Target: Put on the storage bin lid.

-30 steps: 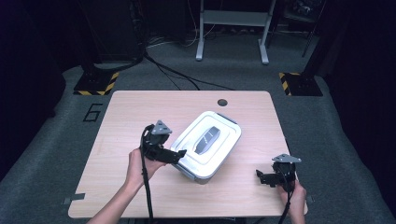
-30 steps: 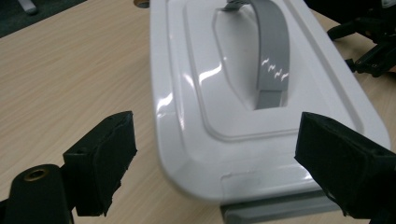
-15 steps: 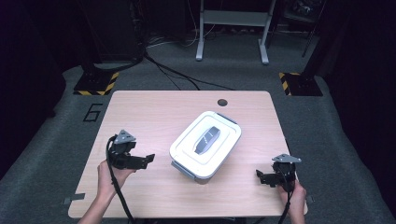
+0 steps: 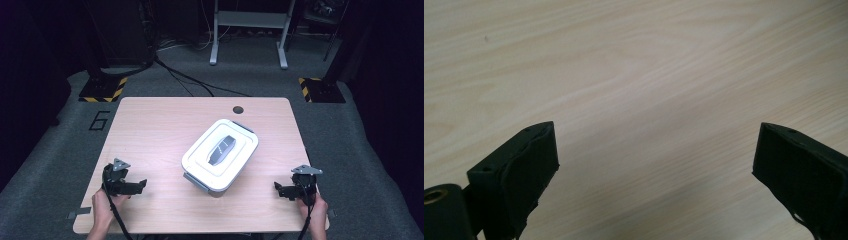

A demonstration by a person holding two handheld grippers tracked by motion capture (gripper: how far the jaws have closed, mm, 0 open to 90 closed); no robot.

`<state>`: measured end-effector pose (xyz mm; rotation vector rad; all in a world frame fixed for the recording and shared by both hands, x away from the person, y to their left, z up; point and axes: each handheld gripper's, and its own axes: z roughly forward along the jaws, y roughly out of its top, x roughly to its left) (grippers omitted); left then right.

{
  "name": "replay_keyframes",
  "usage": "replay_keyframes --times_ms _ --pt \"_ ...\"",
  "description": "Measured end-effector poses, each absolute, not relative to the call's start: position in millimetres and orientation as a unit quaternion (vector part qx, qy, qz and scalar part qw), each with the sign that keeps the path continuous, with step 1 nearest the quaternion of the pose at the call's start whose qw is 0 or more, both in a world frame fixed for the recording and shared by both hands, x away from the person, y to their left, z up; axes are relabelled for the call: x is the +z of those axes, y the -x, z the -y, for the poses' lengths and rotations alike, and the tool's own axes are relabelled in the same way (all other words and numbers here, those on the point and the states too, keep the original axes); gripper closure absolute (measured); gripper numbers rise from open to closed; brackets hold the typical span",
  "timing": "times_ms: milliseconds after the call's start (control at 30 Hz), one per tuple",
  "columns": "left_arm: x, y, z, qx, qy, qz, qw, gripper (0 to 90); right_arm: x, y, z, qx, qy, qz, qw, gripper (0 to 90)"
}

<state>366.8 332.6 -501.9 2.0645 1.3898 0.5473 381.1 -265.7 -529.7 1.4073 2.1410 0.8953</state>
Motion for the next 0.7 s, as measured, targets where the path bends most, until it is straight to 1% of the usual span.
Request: replay_keyframes --times_ms 200,333,467,700 --pt "-523 -362 -348 0.212 -0.763 -0.541 0.285 0.6 -530 -381 266 0.322 -0.507 -0.771 0.212 0.0" --pt "-533 -359 -361 0.231 -0.742 -0.543 0.318 0.0 -530 -381 266 0.322 -0.507 -0.771 0.212 0.0" --pt "-533 -362 -366 0.226 -0.75 -0.532 0.322 0.0 -530 -381 266 0.322 -0.507 -0.771 0.212 0.0" --pt "-533 -363 -364 0.227 -0.748 -0.535 0.322 0.0 -530 -381 266 0.322 -0.507 -0.771 0.212 0.0"
